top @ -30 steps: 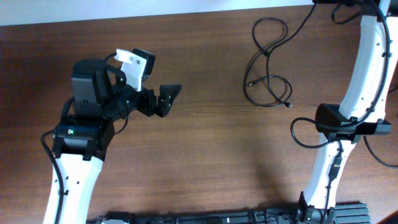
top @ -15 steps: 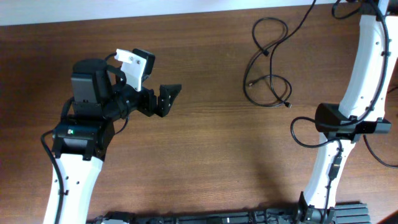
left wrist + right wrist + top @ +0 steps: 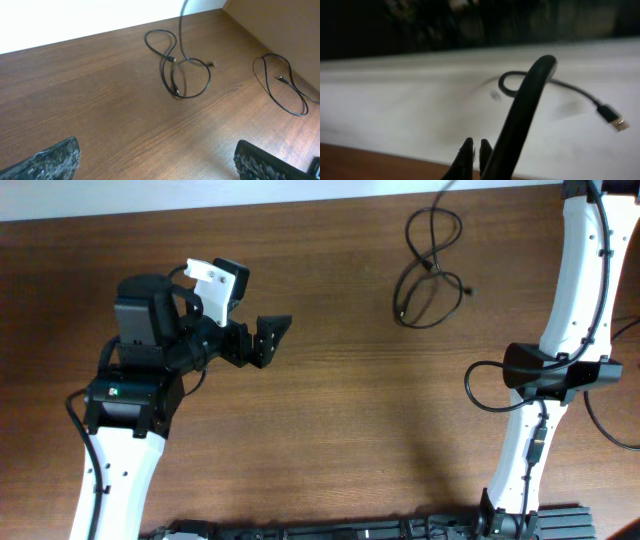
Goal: Untangle cables
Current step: 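Hold the cable raised in the right gripper above the table edge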
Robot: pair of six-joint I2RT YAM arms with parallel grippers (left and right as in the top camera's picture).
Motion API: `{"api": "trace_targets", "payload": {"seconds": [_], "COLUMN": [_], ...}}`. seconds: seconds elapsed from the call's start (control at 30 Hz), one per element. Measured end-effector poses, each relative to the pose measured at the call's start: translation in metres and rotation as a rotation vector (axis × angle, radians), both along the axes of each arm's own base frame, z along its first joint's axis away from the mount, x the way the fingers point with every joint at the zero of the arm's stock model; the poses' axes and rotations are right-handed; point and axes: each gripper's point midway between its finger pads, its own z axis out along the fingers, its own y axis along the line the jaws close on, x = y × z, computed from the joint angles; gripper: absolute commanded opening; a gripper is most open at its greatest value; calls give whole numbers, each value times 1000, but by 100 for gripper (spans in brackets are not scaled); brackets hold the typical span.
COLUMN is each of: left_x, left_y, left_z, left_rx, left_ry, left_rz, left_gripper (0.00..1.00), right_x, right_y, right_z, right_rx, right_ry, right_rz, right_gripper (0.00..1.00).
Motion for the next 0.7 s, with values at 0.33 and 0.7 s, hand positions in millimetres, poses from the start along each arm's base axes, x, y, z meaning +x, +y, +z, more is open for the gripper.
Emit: {"api": "trace_targets", "payload": {"seconds": [0.33,0.7], "left_x": [0,0], "left_y": [0,0], "left_z": [0,0], "left_rx": [0,0], "left_ry": [1,0], "left_rz": [0,0], "left_gripper": [99,99], "right_x": [-21,-40], "right_y": [44,92], "right_z": [94,40], "right_rx": [145,257], "right_ry": [-333,-35], "right_rz": [283,495], "right_gripper": [4,4]}}
